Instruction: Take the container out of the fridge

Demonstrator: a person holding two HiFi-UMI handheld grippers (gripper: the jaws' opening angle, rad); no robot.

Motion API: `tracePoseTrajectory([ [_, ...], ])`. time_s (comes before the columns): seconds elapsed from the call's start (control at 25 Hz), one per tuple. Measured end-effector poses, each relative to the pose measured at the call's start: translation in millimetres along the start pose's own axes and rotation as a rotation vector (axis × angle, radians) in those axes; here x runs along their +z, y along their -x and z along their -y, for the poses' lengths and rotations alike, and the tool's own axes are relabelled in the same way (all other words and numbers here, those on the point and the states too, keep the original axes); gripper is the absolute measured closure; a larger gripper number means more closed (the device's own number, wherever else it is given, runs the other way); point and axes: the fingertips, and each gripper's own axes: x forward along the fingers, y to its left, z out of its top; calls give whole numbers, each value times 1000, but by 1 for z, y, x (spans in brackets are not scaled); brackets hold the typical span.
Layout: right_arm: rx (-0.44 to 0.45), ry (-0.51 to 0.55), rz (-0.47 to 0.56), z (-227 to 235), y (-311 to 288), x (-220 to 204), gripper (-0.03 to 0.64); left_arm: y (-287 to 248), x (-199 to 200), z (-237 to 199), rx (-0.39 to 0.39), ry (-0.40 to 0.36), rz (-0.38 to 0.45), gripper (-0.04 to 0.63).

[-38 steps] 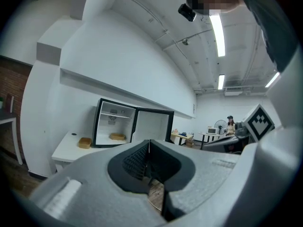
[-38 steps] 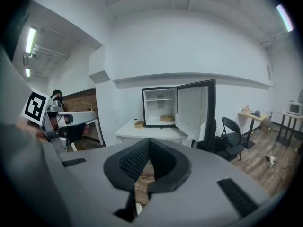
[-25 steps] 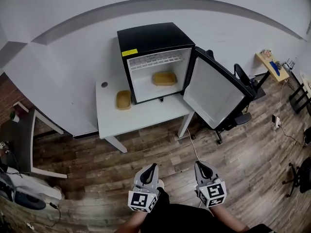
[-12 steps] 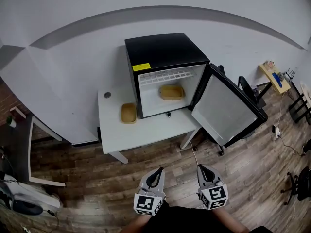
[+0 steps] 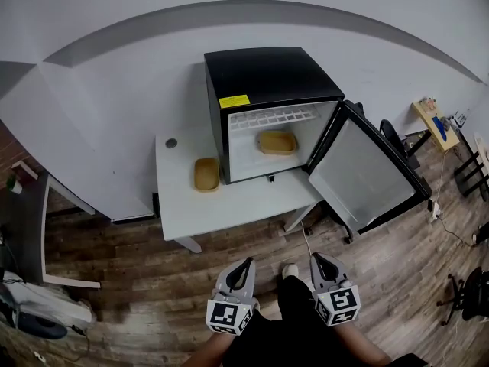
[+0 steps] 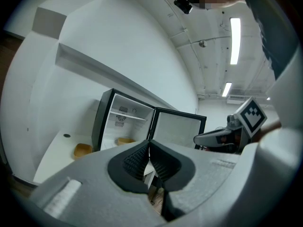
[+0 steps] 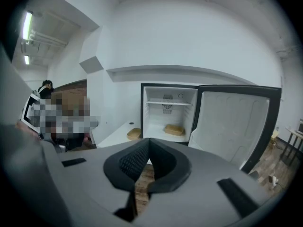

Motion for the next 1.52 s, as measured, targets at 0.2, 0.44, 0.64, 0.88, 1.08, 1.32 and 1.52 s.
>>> tracePoseTrajectory([
  [0.2,64,-4,-10,-12,-21,-2,621,0,-7,-6,37,16,-13,580],
  [0.44,155,13,6,-12,-63,9,621,-14,-3,-29,127,13,-8,580],
  [0.64,183,20,48,17,-96,30,621,-52,10,-42,161,-25,-7,580],
  [0.88,186,15,58,72,-135,49,621,-119,16,-43,166,-9,-17,580],
  [1.08,166,-22,71,106,-157,64,621,-162,23,-38,128,-35,-42,580],
  [1.32,179,-41,66,133,-180,69,621,-202,26,-44,135,-43,-62,580],
  [1.52,202,-48,60,153,-199,72,621,-232,24,-52,163,-42,-76,580],
])
